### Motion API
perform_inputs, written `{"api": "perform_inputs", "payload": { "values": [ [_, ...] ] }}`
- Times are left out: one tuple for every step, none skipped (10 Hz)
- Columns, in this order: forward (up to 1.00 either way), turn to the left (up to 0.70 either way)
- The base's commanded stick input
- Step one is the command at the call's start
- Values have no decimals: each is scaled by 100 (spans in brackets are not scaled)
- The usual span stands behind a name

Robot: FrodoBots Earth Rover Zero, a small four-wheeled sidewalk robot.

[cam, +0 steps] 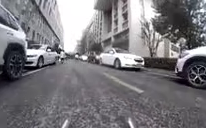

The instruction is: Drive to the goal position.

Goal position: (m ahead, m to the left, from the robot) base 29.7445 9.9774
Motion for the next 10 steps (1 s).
{"api": "perform_inputs", "payload": {
  "values": [
    [70, 0],
    [70, 0],
    [70, 0],
    [70, 0],
    [70, 0],
    [70, 0],
    [70, 0],
    [70, 0],
    [70, 0],
    [70, 0]
  ]
}}
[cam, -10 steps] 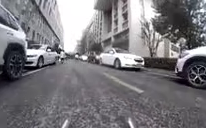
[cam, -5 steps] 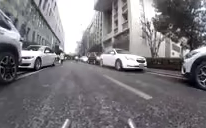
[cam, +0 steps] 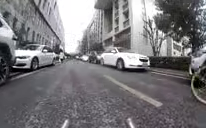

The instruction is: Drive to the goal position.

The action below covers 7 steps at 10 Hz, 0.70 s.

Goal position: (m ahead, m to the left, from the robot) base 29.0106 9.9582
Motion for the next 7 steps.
{"api": "perform_inputs", "payload": {
  "values": [
    [70, 0],
    [70, 0],
    [70, 0],
    [70, 0],
    [70, 0],
    [70, 0],
    [70, 0]
  ]
}}
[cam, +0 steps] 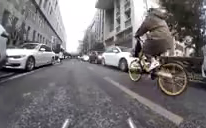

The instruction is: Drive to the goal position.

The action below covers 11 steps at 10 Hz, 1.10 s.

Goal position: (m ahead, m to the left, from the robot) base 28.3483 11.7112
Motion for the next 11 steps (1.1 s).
{"api": "perform_inputs", "payload": {
  "values": [
    [70, 0],
    [70, 0],
    [70, 0],
    [70, 0],
    [70, 0],
    [70, 0],
    [70, 0],
    [70, 0],
    [70, 0],
    [70, 0],
    [70, 0]
  ]
}}
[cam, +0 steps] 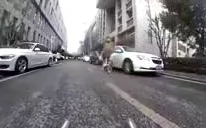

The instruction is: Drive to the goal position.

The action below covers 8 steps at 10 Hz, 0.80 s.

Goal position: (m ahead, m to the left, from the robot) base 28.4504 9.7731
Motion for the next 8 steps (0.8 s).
{"api": "perform_inputs", "payload": {
  "values": [
    [70, 0],
    [70, 0],
    [70, 0],
    [70, -4],
    [70, -11],
    [70, -14],
    [70, -14],
    [70, -14]
  ]
}}
